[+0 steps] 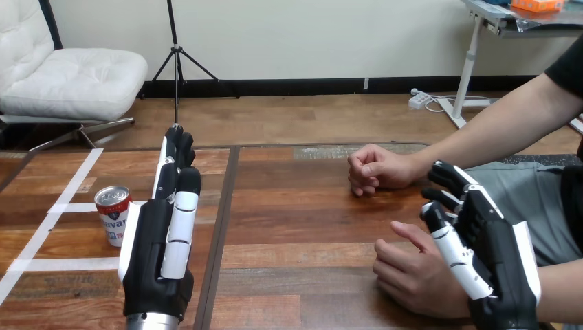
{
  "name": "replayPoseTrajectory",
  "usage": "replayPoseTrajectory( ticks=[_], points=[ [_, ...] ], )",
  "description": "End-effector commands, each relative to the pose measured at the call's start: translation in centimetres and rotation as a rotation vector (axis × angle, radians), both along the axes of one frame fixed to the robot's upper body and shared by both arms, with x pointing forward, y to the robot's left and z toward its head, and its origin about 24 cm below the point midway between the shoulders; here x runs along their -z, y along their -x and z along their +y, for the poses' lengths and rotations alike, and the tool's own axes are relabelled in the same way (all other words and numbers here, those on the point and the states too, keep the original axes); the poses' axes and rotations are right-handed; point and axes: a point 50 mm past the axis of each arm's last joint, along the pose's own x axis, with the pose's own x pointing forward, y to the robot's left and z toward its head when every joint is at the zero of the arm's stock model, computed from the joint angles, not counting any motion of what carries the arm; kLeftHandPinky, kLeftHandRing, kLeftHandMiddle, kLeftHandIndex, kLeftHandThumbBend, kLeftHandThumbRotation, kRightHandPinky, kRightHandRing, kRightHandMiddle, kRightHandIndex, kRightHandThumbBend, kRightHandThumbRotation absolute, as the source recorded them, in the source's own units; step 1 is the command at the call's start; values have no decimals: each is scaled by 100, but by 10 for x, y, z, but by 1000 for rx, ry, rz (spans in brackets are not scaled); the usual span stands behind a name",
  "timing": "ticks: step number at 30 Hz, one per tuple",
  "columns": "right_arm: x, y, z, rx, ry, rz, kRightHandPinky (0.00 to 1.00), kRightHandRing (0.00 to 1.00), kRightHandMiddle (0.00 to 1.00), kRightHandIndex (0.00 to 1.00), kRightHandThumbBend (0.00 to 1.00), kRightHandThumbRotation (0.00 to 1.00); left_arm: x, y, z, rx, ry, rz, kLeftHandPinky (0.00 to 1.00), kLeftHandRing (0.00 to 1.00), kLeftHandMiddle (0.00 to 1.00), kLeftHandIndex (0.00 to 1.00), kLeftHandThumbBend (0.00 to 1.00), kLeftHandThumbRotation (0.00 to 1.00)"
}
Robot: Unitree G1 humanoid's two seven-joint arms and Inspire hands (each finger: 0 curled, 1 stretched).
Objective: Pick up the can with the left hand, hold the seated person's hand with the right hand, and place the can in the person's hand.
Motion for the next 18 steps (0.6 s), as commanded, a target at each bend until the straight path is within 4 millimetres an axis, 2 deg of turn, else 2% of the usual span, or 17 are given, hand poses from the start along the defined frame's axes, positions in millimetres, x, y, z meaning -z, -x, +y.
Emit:
replayPoseTrajectory(
  ticks=[1,18],
  points=[
    [-12,-15,9,-49,-29,-78,70,81,86,83,56,59,13,12,-6,11,18,69,99,100,100,100,62,92],
    [-11,-15,15,-75,-45,-84,75,85,89,85,55,60,15,13,-7,19,23,76,99,100,100,100,60,92]
  ],
)
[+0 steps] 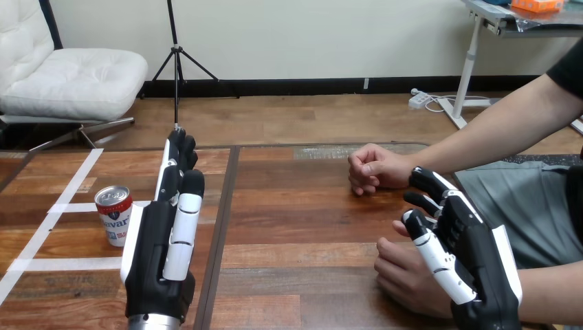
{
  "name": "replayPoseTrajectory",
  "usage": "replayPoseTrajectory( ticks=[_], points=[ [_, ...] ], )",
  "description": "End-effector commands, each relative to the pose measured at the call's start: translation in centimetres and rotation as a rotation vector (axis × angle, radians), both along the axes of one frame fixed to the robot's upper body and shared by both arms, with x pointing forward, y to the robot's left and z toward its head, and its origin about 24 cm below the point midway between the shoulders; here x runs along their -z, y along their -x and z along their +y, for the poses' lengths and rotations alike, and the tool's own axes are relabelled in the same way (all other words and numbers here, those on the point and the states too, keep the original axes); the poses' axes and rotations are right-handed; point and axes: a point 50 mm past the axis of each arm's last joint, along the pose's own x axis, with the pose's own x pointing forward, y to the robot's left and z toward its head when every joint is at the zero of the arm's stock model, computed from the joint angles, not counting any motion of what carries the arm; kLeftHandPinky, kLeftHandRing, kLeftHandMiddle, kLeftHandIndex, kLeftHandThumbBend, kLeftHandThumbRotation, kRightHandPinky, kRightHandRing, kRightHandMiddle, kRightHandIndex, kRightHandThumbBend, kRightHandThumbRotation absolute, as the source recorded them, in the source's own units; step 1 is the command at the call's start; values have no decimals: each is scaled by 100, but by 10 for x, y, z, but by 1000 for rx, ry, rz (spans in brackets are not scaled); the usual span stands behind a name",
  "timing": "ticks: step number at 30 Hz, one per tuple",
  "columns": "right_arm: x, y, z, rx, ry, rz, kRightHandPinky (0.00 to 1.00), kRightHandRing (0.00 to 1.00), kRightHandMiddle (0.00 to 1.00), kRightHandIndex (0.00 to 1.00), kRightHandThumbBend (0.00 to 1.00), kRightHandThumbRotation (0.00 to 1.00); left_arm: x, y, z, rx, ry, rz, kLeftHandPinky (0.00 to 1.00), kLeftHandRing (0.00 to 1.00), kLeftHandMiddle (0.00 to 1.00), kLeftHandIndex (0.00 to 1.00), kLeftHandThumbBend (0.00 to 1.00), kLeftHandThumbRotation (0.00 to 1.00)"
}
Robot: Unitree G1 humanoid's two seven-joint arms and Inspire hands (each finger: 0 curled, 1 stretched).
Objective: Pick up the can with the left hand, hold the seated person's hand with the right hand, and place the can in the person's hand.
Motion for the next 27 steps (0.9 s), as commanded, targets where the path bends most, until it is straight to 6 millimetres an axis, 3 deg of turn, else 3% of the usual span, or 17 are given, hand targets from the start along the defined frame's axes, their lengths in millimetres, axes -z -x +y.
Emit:
replayPoseTrajectory(
  ticks=[1,27],
  points=[
    [-17,-15,5,-14,-17,-108,75,85,89,85,55,61,12,13,-7,10,26,61,100,100,100,100,60,91],
    [-16,-13,0,9,-26,-97,73,83,86,85,56,61,15,14,-10,16,30,75,100,100,100,100,65,92]
  ],
)
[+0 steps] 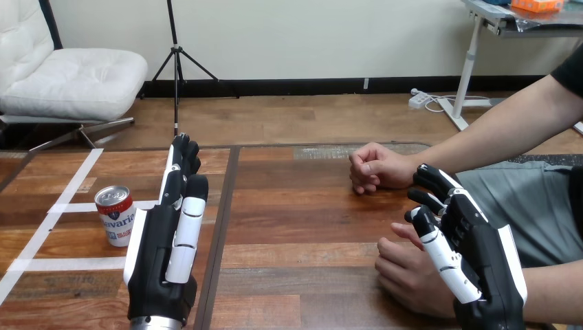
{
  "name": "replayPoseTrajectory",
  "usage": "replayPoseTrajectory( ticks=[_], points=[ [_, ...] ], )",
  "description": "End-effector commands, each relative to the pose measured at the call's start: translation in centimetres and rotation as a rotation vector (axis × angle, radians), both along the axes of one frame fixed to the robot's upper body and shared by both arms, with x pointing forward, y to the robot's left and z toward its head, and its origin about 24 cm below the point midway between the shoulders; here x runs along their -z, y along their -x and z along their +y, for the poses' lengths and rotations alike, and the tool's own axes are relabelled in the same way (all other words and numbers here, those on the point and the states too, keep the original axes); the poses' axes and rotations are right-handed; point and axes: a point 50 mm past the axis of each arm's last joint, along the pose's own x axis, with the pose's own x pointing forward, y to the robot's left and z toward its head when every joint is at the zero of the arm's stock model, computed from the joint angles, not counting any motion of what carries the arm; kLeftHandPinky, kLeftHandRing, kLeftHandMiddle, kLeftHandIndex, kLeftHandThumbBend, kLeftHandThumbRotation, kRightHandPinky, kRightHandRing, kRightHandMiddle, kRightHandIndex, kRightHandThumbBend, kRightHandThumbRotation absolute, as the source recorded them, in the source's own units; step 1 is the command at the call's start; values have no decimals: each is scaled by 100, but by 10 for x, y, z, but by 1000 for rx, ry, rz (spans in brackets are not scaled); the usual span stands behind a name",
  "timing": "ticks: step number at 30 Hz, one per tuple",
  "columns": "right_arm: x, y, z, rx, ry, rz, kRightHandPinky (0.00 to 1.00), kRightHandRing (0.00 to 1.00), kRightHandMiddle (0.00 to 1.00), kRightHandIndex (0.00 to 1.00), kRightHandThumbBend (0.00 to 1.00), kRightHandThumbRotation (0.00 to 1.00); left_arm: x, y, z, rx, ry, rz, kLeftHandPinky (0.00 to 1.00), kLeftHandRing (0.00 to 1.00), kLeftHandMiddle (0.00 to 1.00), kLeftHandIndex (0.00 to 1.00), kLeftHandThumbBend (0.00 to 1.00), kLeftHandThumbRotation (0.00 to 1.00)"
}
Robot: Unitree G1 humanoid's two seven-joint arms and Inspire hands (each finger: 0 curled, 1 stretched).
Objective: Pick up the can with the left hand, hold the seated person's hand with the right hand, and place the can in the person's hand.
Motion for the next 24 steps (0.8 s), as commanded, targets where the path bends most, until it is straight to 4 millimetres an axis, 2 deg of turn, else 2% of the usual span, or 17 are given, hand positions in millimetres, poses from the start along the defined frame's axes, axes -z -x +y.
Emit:
replayPoseTrajectory(
  ticks=[1,24],
  points=[
    [-15,-13,3,-2,-2,-85,73,83,86,85,56,61,11,14,-9,10,32,57,100,100,100,100,65,92],
    [-15,-13,2,-11,-1,-94,73,83,87,86,54,61,11,15,-9,2,35,52,99,100,100,100,65,92]
  ],
)
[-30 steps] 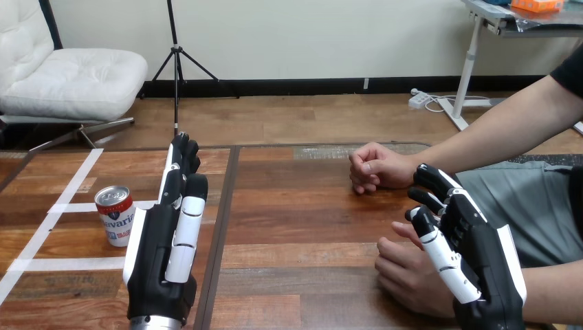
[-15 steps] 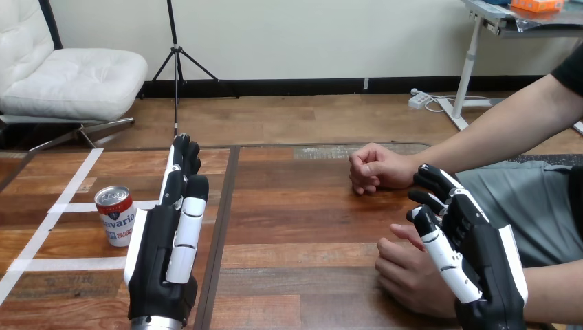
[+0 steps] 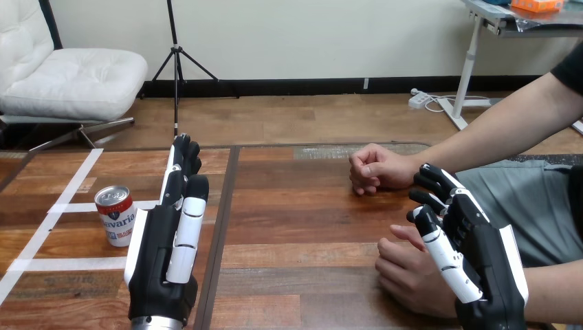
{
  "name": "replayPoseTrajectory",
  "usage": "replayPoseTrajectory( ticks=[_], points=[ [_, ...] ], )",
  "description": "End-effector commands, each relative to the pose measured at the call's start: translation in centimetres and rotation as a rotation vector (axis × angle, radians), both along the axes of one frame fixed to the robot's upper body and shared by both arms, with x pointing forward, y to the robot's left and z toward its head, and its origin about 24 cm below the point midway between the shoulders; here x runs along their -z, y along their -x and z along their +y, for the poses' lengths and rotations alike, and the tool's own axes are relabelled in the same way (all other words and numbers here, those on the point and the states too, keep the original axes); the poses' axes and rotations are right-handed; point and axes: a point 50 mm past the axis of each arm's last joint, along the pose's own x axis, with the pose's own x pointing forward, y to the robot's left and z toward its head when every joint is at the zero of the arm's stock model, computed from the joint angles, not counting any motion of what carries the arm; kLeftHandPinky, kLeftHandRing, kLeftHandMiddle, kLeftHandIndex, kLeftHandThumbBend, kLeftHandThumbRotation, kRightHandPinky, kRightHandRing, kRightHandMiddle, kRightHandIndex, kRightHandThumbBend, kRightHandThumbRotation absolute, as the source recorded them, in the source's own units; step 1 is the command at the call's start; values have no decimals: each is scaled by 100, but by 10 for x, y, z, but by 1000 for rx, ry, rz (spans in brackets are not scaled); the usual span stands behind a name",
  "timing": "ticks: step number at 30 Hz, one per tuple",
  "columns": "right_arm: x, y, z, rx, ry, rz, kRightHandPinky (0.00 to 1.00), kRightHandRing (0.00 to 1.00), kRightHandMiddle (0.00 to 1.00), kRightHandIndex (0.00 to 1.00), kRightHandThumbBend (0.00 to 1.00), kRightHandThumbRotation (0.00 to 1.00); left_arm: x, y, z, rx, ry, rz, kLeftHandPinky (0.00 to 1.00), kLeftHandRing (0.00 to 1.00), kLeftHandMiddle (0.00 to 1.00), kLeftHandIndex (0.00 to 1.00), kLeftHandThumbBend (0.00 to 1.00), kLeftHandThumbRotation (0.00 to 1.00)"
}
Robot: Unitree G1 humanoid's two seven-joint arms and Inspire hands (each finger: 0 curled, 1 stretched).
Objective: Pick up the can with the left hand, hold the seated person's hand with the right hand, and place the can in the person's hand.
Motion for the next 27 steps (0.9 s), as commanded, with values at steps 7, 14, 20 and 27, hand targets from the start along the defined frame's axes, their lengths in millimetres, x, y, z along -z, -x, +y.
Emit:
replayPoseTrajectory(
  ticks=[7,14,20,27],
  points=[
    [-15,-13,2,-12,-4,-90,73,83,87,85,54,61,10,15,-8,-2,30,47,99,100,100,100,64,92],
    [-15,-13,2,-4,-9,-83,73,83,87,85,55,60,8,16,-7,-10,31,37,100,100,100,100,64,93],
    [-15,-13,2,-3,-1,-83,73,83,86,85,56,61,5,16,-5,-17,24,19,100,100,100,100,64,94],
    [-15,-13,2,-2,-2,-84,72,82,86,85,56,62,3,17,-2,-31,18,6,100,100,100,100,66,95]
  ],
)
